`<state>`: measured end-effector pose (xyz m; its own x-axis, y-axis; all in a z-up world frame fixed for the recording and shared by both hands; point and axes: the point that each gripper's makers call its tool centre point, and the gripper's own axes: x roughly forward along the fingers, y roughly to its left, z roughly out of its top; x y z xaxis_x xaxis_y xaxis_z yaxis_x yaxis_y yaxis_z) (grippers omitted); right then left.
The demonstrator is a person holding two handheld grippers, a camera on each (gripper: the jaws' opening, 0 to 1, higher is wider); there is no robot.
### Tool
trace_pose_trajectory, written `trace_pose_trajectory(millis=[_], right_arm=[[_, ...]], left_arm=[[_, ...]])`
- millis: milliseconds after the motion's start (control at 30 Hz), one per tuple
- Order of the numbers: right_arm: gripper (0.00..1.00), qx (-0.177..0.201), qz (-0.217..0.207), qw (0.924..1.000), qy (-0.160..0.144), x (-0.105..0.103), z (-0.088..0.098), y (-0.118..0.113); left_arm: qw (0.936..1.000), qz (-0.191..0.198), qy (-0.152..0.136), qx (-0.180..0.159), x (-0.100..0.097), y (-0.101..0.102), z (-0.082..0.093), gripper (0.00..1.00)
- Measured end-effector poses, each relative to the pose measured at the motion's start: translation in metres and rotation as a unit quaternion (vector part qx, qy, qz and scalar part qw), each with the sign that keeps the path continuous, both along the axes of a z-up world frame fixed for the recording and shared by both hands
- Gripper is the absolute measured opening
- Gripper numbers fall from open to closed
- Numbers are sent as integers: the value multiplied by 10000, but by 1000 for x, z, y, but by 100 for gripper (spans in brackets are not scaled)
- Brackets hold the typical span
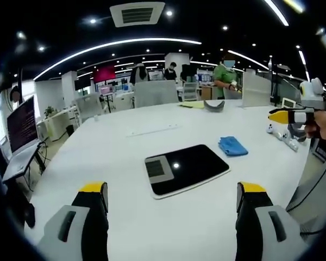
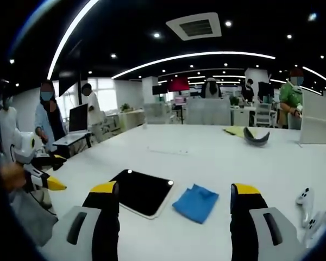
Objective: Wipe the mirror surface with the cleaning cloth until all visible marks leave the cleaned area.
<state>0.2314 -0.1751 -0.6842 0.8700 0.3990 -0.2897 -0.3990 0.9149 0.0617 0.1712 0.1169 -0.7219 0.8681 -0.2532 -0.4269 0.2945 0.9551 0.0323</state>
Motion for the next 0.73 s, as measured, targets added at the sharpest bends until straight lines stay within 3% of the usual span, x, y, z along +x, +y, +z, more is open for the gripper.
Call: trace_pose_trajectory(millis=[733], right_arm=[[84,-46,83,9999,-34,10,3,8]], left_arm=[[10000,46,38,-54,7,4,-2,99]])
